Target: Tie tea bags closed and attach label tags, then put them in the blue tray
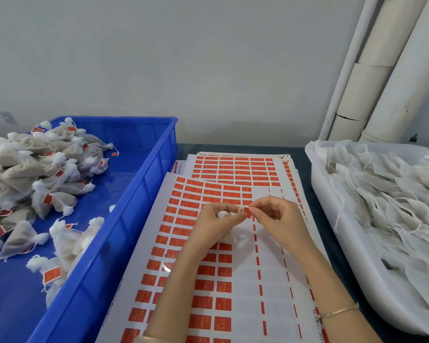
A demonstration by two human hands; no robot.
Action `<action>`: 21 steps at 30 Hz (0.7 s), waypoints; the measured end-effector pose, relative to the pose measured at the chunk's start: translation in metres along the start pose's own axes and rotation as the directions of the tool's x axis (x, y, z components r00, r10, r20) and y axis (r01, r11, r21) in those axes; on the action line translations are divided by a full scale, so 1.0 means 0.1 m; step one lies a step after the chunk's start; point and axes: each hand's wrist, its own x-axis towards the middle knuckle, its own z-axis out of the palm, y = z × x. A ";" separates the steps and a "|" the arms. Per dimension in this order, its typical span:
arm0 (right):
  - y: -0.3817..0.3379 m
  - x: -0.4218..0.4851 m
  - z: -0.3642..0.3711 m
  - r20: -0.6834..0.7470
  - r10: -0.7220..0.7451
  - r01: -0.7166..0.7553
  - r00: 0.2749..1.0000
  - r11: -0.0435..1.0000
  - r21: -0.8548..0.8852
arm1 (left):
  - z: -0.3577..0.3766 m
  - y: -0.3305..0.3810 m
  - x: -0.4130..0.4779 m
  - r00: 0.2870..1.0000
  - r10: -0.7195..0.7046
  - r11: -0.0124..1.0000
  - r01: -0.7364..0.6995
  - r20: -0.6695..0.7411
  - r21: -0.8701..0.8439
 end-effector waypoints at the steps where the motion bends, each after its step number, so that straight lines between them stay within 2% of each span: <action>1: 0.01 0.00 0.01 0.004 -0.002 0.002 1.000 1.000 -0.010 | 0.01 -0.01 0.00 1.000 0.007 1.000 -0.007 -0.007 0.006; 7: 0.03 -0.01 0.08 0.029 -0.038 0.041 0.999 0.996 -0.081 | 0.05 -0.08 0.04 0.995 0.101 0.993 -0.101 0.003 0.056; 13: 0.05 -0.01 0.13 -0.006 -0.034 0.033 0.999 0.999 -0.040 | 0.06 -0.09 0.03 0.989 0.148 0.989 -0.147 -0.030 0.031; 16: 0.06 0.00 0.10 -0.067 -0.010 0.007 0.998 0.999 -0.042 | 0.03 -0.09 0.00 0.995 0.090 0.996 -0.091 -0.044 -0.009; 18: 0.07 0.00 0.10 -0.066 0.005 -0.009 0.998 0.998 -0.055 | 0.00 -0.09 -0.03 0.998 0.008 0.995 -0.014 -0.064 -0.100; 21: 0.10 -0.01 0.11 -0.053 0.019 -0.024 0.998 0.996 -0.090 | -0.04 -0.12 -0.11 0.994 -0.034 0.987 0.016 -0.108 -0.162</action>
